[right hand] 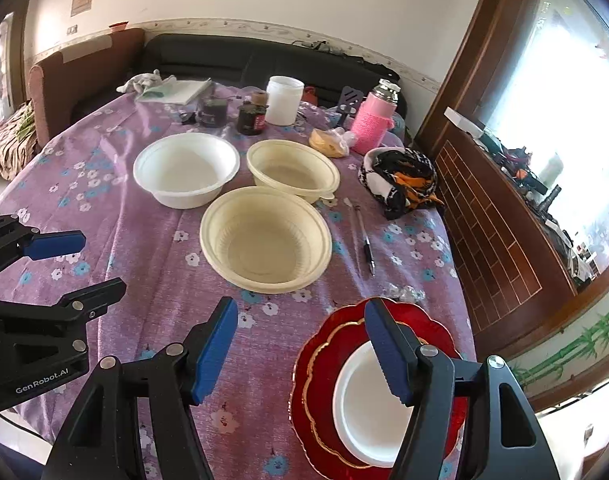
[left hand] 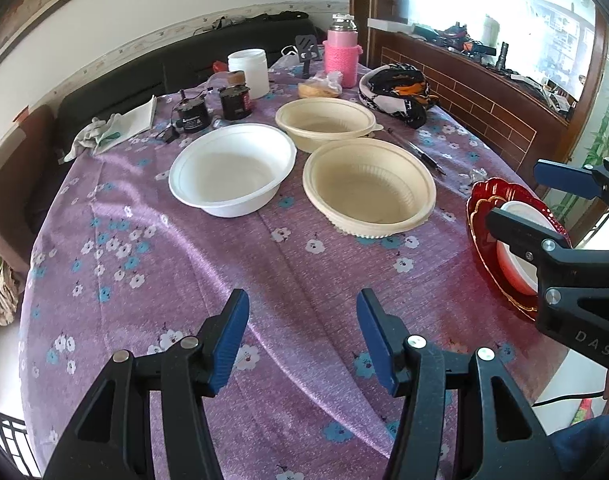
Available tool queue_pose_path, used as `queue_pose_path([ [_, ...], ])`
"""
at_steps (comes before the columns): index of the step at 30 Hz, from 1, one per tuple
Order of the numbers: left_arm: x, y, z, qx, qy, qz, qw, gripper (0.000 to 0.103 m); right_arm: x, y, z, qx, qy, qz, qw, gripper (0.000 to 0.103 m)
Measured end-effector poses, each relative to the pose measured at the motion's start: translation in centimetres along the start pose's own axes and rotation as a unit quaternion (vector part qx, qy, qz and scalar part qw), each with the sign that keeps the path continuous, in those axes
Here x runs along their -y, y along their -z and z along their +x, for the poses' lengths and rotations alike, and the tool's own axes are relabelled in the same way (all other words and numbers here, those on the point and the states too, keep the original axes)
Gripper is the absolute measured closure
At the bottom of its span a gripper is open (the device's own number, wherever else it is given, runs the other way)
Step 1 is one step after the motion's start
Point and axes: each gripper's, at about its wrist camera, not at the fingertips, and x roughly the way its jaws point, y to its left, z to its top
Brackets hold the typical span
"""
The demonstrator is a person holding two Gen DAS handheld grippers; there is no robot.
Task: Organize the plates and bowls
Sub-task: 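Withdraw both grippers from the stack and move toward the beige bowl, then close both grippers on the rim of the large beige handled bowl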
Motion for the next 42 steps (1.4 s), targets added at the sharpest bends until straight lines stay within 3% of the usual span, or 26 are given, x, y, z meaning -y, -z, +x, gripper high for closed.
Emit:
queue_pose_path([
  [12,-0.9,0.6,-0.5,-0.001,-0.014,-0.016,0.9998,0.048,-1.2,-0.2,0.1,0.002,-0.022,-0.012,1.000,0.033],
  [17,-1.2,0.6,-0.5,-0.001,-0.018,-0.021,0.9996,0.048,0.6,-0.3,1.4,-0.029,-0.087,0.045,0.995,0.033],
  [21,-1.4,0.7,-0.6,-0.002,-0.022,-0.024,0.9995,0.047,4.8,-0.4,3.6,-0.065,-0.159,0.155,0.973,0.033],
  [28,-1.6,0.6,-0.6,-0.003,-0.028,-0.028,0.9992,0.047,8.9,-1.5,7.8,-0.108,-0.242,0.274,0.924,0.034],
  [38,-2.5,1.1,-0.8,-0.006,-0.042,-0.042,0.9982,0.047,10.3,-4.1,15.1,-0.158,-0.193,0.273,0.929,0.055],
  [42,-3.2,1.3,-0.9,-0.009,-0.048,-0.050,0.9976,0.047,10.3,-3.7,18.1,-0.190,-0.184,0.275,0.924,0.068],
])
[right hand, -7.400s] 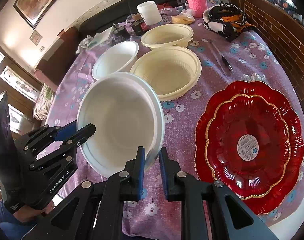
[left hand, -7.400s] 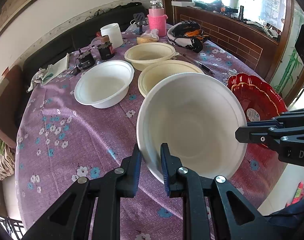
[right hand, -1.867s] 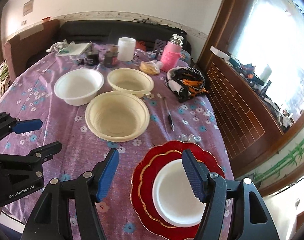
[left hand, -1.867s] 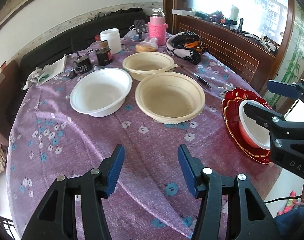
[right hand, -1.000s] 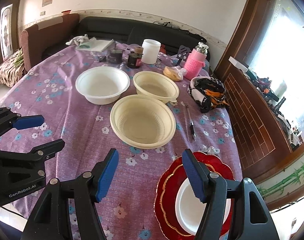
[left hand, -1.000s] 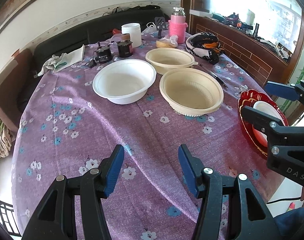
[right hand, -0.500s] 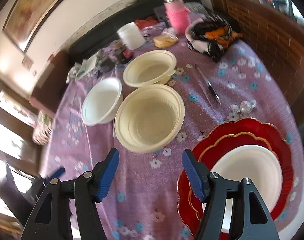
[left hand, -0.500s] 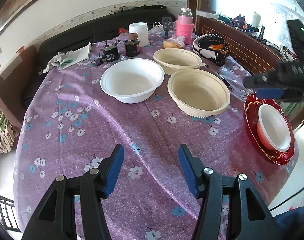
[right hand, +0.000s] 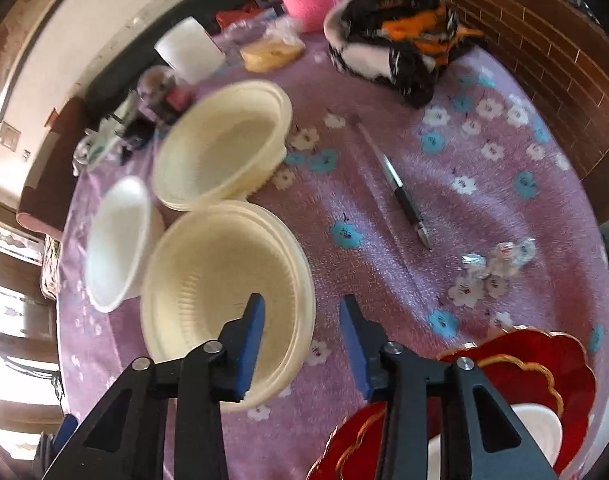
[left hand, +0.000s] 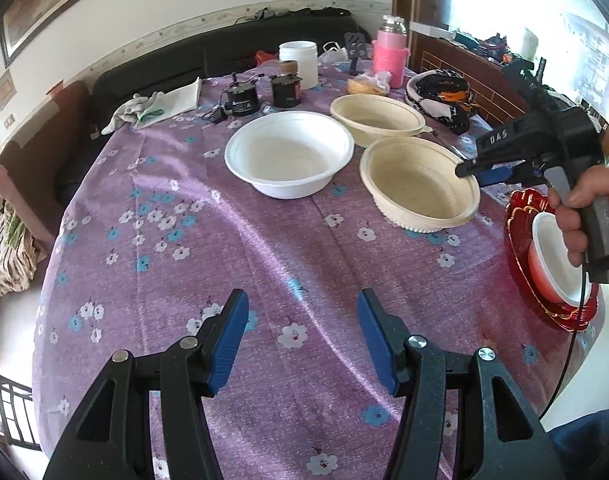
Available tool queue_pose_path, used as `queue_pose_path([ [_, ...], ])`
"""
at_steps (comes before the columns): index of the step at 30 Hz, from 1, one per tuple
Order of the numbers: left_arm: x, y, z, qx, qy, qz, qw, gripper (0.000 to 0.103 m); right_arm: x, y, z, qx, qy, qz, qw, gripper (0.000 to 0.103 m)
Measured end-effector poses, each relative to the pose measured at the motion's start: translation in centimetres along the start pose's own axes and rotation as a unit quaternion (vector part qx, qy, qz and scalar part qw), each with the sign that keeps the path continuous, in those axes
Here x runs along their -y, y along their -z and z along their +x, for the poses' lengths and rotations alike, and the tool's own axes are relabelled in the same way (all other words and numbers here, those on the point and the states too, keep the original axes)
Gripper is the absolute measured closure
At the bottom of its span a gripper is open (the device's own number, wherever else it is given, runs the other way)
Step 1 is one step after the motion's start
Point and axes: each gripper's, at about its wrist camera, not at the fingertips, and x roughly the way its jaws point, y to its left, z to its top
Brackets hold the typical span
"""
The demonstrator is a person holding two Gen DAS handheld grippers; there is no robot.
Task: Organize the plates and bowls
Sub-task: 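Close both grippers on the rim of the large beige handled bowl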
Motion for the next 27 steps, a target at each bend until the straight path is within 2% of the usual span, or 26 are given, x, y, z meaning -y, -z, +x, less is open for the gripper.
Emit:
queue_pose_path([
  [1,-0.1,0.0,0.0,0.000,-0.001,-0.002,1.0000,0.047,0.1,0.0,0.5,-0.006,-0.002,0.003,1.000,0.071],
  [2,-0.2,0.0,0.0,0.000,-0.002,-0.003,1.0000,0.047,0.0,0.0,0.8,-0.011,-0.004,0.003,1.000,0.077],
  [3,-0.3,0.1,0.0,-0.001,-0.003,-0.004,1.0000,0.047,0.0,0.1,1.0,-0.016,-0.006,0.003,1.000,0.087],
  [4,-0.3,0.1,0.0,-0.001,-0.003,-0.005,1.0000,0.047,-0.1,0.3,1.1,-0.020,-0.007,0.003,1.000,0.091],
  [8,-0.6,0.1,0.1,-0.004,-0.001,-0.012,0.9999,0.047,-0.6,1.8,0.9,-0.028,-0.028,0.011,0.999,0.091],
  [16,-0.9,-0.1,0.4,-0.004,0.007,-0.019,0.9998,0.047,-3.4,8.0,0.7,-0.095,-0.088,0.007,0.992,0.092],
  [18,-1.0,-0.1,0.5,-0.007,0.012,-0.023,0.9996,0.047,-4.6,9.5,0.7,-0.121,-0.101,-0.017,0.987,0.089],
  [21,-1.4,0.0,0.6,-0.012,0.015,-0.029,0.9994,0.047,-5.9,11.3,-0.1,-0.139,-0.099,-0.066,0.983,0.083],
  [23,-1.7,0.0,0.6,-0.012,0.014,-0.035,0.9992,0.047,-6.3,12.0,-1.0,-0.136,-0.102,-0.093,0.981,0.083],
  [27,-2.4,0.3,0.8,-0.021,0.026,-0.051,0.9981,0.047,-5.4,11.8,-3.0,-0.107,-0.097,-0.107,0.984,0.082],
])
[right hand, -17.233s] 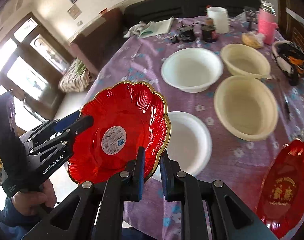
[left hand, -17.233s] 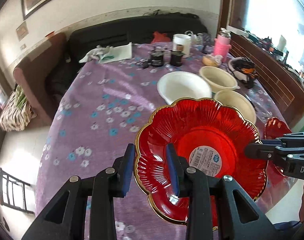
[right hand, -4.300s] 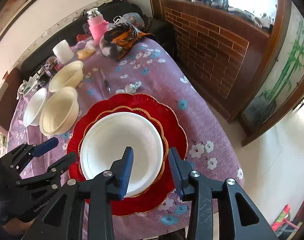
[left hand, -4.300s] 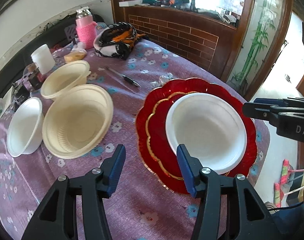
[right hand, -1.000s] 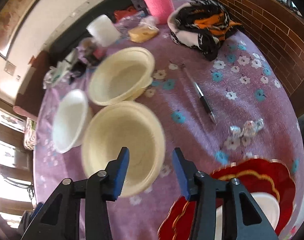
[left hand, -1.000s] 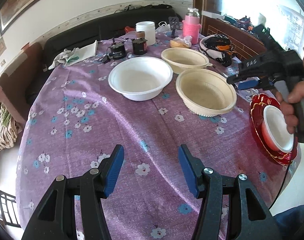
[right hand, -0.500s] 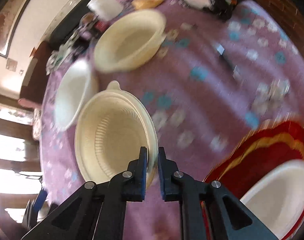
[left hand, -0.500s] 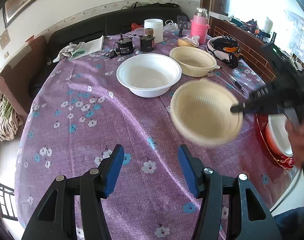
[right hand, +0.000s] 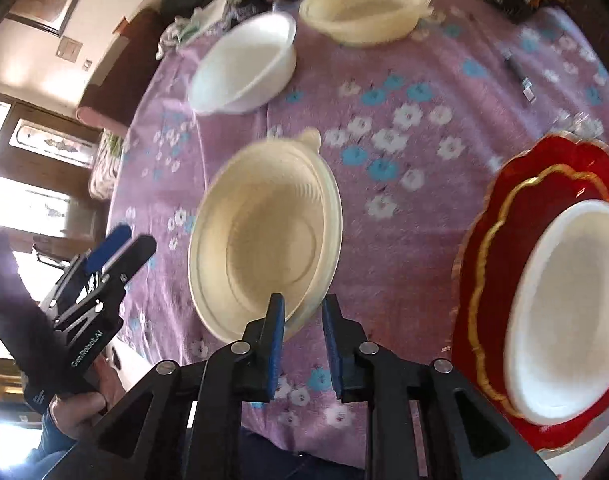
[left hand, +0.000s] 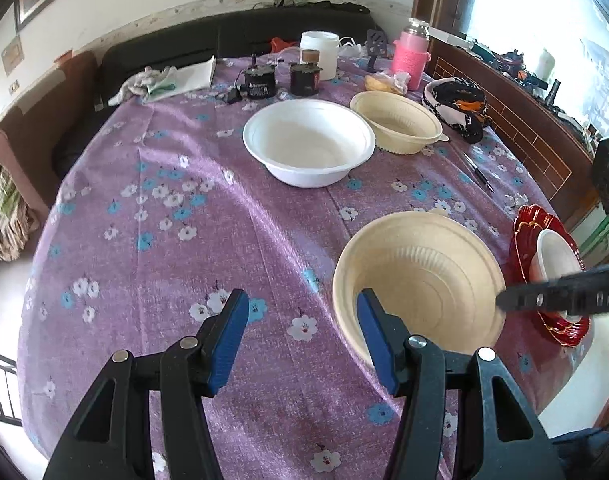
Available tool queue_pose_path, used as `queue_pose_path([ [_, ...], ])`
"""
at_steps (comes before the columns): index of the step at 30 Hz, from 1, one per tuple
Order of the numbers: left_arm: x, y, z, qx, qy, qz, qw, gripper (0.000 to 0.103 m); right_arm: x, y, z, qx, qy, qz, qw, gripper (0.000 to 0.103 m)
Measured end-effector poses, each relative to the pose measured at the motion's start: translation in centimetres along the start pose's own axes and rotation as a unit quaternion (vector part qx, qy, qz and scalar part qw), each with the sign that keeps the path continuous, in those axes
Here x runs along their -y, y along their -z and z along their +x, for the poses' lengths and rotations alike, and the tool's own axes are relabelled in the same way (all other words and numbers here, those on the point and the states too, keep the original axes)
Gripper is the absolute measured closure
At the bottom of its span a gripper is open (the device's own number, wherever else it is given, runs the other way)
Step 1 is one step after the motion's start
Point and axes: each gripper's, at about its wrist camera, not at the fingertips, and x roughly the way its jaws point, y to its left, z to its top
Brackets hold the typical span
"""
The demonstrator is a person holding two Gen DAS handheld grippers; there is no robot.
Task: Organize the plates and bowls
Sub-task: 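Close both grippers on the rim of the large beige handled bowl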
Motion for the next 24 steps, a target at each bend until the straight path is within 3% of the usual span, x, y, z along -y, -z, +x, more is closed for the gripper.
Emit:
queue_pose_path([
  [9,0.4,0.8,1.1,-0.040,0.047,-0.014,0.9980,0.047,1.5,-3.5,0.2,0.044,0.027,0.002,0.999,0.082],
  [15,1.6,1.7,2.4,-0.081,0.089,-0.008,0.9927,0.047,1.8,-3.2,1.9,0.032,0.015,0.009,0.999,0.082],
  [19,1.9,1.9,2.8,-0.087,0.087,-0.009,0.9924,0.047,1.3,-1.7,2.5,-0.001,-0.004,0.007,1.000,0.082],
  [22,1.7,2.0,2.9,-0.088,0.080,-0.013,0.9929,0.050,-0.1,0.2,2.7,-0.039,-0.026,-0.034,0.998,0.082],
  [24,1.6,1.9,3.1,-0.088,0.077,-0.014,0.9930,0.053,-0.5,0.9,2.3,-0.041,-0.020,-0.049,0.998,0.079],
])
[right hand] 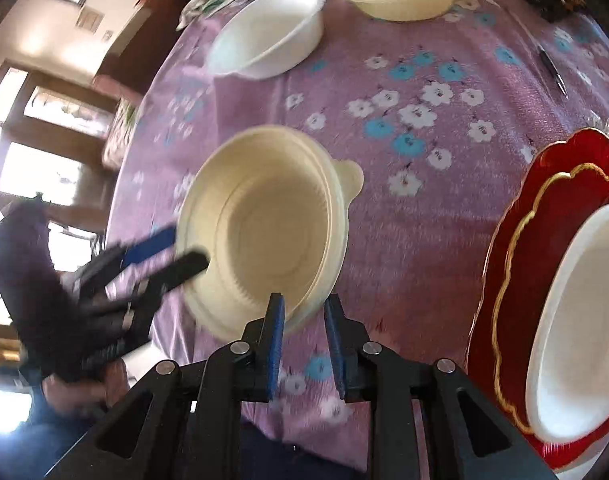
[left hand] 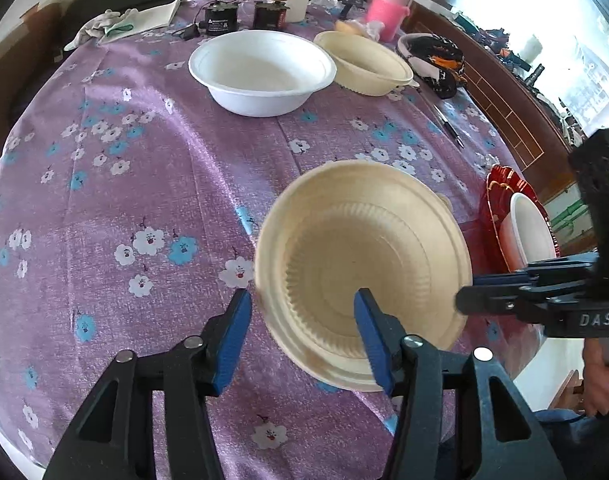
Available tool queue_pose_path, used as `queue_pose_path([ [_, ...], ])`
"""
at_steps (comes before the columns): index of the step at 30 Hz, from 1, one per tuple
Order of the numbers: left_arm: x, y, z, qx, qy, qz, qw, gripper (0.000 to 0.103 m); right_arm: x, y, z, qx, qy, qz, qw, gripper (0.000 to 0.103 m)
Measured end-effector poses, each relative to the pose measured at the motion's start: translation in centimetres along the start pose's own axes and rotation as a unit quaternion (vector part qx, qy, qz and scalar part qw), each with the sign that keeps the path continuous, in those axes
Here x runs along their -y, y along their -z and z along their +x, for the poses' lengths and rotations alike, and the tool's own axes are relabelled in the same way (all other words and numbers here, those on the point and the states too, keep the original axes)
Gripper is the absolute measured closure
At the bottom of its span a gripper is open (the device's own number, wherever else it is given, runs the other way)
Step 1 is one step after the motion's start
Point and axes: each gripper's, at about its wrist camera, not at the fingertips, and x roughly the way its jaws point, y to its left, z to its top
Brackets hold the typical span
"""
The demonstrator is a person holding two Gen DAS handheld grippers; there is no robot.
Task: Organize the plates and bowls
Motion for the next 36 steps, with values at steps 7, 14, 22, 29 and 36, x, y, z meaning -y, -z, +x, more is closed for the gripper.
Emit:
queue_pose_path([
  [7,0.4,-0.4,0.4,-0.003,-0.010,0.009,0.9999,0.062,1.0,-0.8,-1.7,0.053,0.044,0.006,0.998,0.079],
  [14,0.8,-0.4,0.9,-0.005,-0.041,0.033,0.9986,0.079,0.8,-1.0,0.3,0.063,0.051,0.005,0.997,0.082],
  [22,2.1,-0.8,-0.4,0.032,-0.075,0.078,0.9936,0.085,0.9,-0.5,-0.9,0.079,0.070,0.019,0.994,0.089],
  [29,2.4,-1.2,-0.4,0.038,-0.076,0.085,0.9928,0.085,0.7,0.0,-1.4,0.089,0.074,0.019,0.993,0.089],
  [36,2.8,-1.5,-0.5,0.047,-0.076,0.093,0.9916,0.085,0.7,0.4,-1.8,0.098,0.076,0.024,0.992,0.089],
])
